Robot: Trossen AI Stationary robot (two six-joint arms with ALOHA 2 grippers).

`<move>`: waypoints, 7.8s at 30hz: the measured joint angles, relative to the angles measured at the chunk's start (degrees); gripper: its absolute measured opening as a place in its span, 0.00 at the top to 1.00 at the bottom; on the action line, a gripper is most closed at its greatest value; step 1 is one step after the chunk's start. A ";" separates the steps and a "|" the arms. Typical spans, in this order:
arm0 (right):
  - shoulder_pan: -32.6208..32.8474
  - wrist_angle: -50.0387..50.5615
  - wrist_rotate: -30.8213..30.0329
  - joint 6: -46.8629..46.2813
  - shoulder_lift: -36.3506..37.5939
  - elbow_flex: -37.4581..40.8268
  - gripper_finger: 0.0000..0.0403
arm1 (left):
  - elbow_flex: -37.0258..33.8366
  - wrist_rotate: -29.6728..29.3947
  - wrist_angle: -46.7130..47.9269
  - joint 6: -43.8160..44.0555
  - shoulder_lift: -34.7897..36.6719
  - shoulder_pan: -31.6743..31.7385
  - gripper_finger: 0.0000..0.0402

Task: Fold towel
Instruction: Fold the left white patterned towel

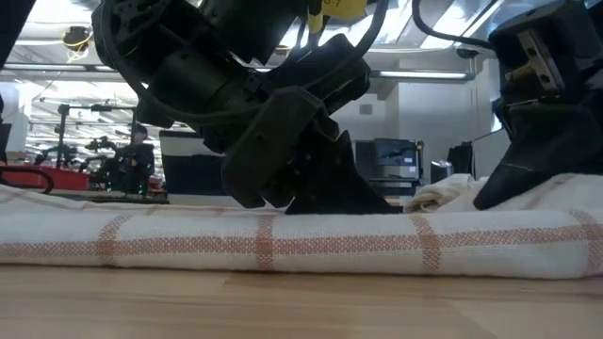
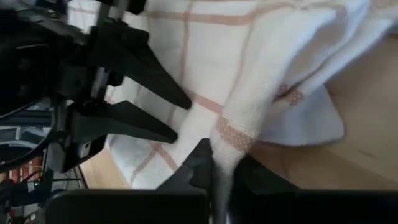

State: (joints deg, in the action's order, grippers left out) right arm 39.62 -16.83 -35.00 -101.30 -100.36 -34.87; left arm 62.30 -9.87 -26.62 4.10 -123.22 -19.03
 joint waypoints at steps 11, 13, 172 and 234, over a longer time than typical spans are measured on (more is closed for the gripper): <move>-2.03 -0.06 -3.62 10.66 -0.17 -7.17 0.98 | -0.07 -0.20 0.03 0.26 0.06 -0.09 0.66; -3.15 -0.11 -3.61 13.91 -0.17 -8.54 0.96 | -0.14 -0.24 0.55 0.04 0.59 -0.09 0.66; -18.97 -11.58 16.92 57.36 -33.78 -54.64 0.55 | -8.63 -19.71 67.50 57.05 48.25 -29.66 0.66; -26.31 5.91 14.65 87.93 -29.29 -48.02 0.55 | -16.06 -12.55 57.89 95.46 30.24 -37.70 0.66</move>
State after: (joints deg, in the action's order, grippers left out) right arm 13.31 -10.92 -20.35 -13.37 -129.64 -82.89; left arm 46.25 -22.41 31.27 99.56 -92.98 -56.72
